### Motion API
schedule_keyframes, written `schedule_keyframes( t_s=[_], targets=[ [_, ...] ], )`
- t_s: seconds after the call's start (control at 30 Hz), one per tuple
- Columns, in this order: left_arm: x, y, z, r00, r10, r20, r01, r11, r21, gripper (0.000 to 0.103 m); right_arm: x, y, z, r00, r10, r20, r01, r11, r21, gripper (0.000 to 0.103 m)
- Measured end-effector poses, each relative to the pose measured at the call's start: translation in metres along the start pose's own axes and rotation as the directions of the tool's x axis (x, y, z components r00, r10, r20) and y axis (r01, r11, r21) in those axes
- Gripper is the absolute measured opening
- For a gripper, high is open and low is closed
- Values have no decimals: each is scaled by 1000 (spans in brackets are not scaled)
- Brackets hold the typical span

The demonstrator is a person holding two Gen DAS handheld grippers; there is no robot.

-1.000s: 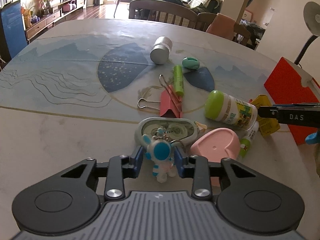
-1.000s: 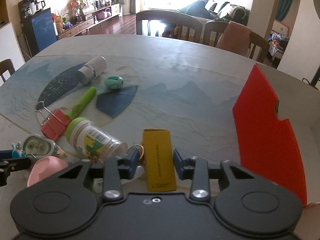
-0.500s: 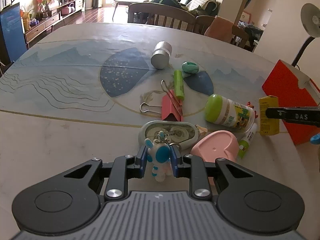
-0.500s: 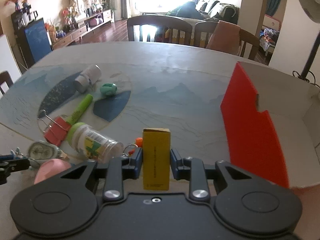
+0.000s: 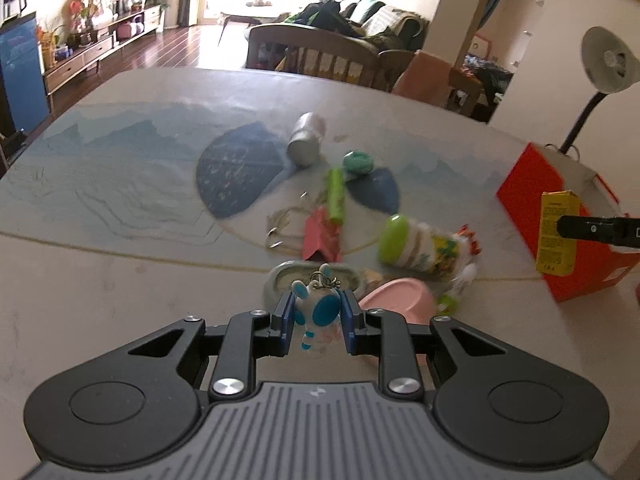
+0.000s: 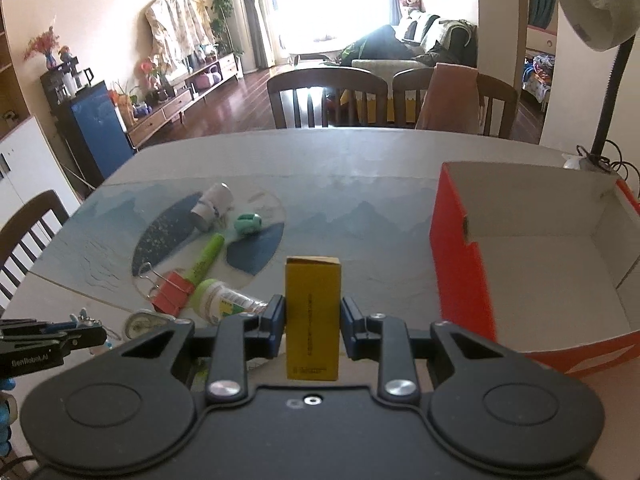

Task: Organize rigid objects
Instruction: 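Carry the yellow box and astronaut keychain with both grippers over the red shoebox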

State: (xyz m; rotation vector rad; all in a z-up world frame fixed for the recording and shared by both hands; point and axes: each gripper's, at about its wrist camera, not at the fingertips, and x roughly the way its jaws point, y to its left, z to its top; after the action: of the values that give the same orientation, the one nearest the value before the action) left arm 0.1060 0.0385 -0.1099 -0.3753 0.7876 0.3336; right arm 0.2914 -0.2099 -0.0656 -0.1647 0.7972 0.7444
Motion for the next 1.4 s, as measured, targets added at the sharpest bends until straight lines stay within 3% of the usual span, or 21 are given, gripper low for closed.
schedule_keyframes(
  t_s=[0.23, 0.43, 0.77, 0.87, 1.03, 1.23, 1.4],
  targets=[
    [-22, -29, 24, 997, -70, 11, 70, 998, 8, 23, -29, -19, 13, 1000, 14, 23, -15, 1000, 20, 28],
    [-26, -73, 44, 992, -119, 44, 115, 990, 84, 23, -47, -47, 24, 998, -9, 63, 7, 1000, 23, 28],
    [8, -155, 73, 975, -221, -2, 219, 964, 149, 23, -54, -113, 29, 991, -101, 93, 94, 993, 76, 28],
    [25, -184, 83, 958, -282, -49, 287, 944, 166, 23, -50, -132, 29, 988, -124, 88, 116, 989, 93, 28],
    [46, -230, 99, 943, -321, -85, 331, 921, 205, 23, -42, -164, 24, 986, -156, 61, 148, 982, 118, 28],
    [64, -287, 117, 938, -331, -99, 345, 889, 301, 23, -27, -195, 16, 982, -186, 16, 182, 974, 133, 28],
    [92, -326, 125, 930, -335, -149, 366, 873, 323, 23, -19, -215, 12, 980, -198, -13, 198, 971, 137, 28]
  ],
)
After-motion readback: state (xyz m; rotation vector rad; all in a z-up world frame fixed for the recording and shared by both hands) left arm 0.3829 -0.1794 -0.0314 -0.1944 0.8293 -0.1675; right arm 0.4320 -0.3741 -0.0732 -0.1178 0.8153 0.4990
